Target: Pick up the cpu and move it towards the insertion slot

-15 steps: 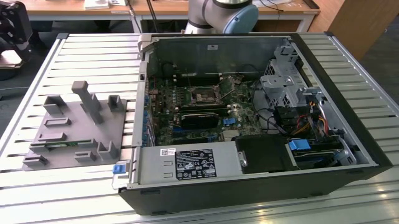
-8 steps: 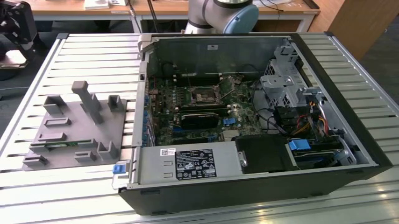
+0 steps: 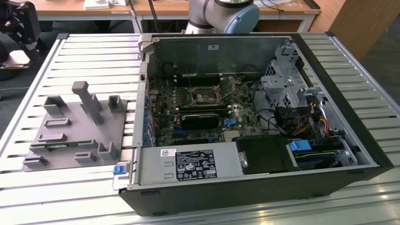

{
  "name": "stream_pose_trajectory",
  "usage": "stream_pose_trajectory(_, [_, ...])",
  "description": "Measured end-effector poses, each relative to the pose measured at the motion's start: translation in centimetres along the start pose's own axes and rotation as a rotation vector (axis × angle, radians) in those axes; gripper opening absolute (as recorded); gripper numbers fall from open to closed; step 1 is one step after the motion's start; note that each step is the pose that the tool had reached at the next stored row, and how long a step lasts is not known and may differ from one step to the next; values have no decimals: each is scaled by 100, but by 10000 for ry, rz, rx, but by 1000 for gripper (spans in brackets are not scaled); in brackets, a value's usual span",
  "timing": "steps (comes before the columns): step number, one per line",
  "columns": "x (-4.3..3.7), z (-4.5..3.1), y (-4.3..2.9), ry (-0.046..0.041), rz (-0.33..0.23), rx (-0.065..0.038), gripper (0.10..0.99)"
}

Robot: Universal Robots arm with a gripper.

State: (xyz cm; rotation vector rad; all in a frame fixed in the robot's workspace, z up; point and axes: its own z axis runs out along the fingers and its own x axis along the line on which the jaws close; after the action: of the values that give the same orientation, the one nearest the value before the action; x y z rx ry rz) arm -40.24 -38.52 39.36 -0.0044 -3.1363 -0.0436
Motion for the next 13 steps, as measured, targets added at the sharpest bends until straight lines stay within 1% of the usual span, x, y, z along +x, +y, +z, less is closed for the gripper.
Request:
stream_pose_trajectory(5, [-77, -1, 1, 1, 0, 1, 541])
stream_pose_trajectory(13, [-120, -1, 1, 1, 0, 1, 541])
